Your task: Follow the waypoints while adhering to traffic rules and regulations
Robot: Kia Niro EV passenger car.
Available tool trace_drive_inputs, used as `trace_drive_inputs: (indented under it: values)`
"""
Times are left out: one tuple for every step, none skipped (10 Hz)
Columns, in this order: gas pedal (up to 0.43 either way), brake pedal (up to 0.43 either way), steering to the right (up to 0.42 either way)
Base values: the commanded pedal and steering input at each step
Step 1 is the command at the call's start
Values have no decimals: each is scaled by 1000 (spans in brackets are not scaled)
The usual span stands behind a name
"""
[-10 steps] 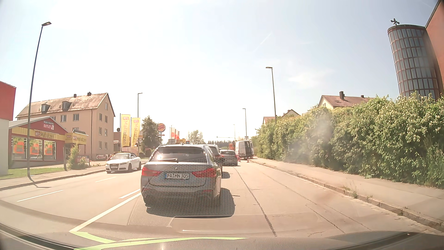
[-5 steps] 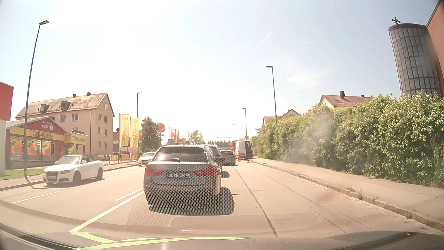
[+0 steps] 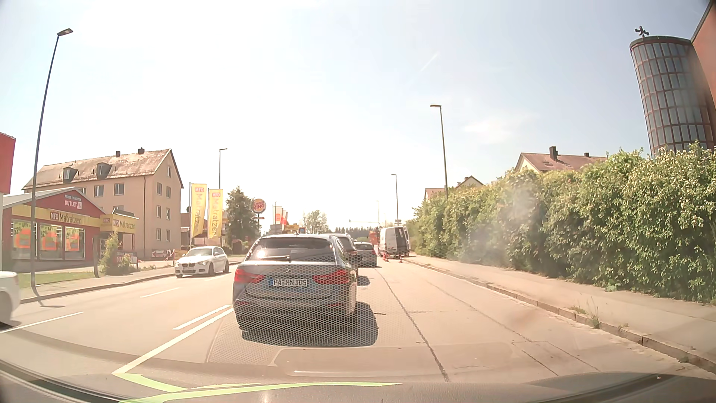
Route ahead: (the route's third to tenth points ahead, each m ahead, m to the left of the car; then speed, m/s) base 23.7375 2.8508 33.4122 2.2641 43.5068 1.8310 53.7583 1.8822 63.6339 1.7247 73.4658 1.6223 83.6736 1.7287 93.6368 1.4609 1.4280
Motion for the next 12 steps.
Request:
trace_drive_inputs:
  values:
    - [150,0,-1]
    - [150,0,-1]
    - [138,0,-1]
    - [130,0,-1]
    - [98,0,0]
    - [79,0,0]
    - [79,0,0]
    - [79,0,0]
    - [87,0,1]
    - [87,0,0]
    - [87,0,1]
    - [87,0,0]
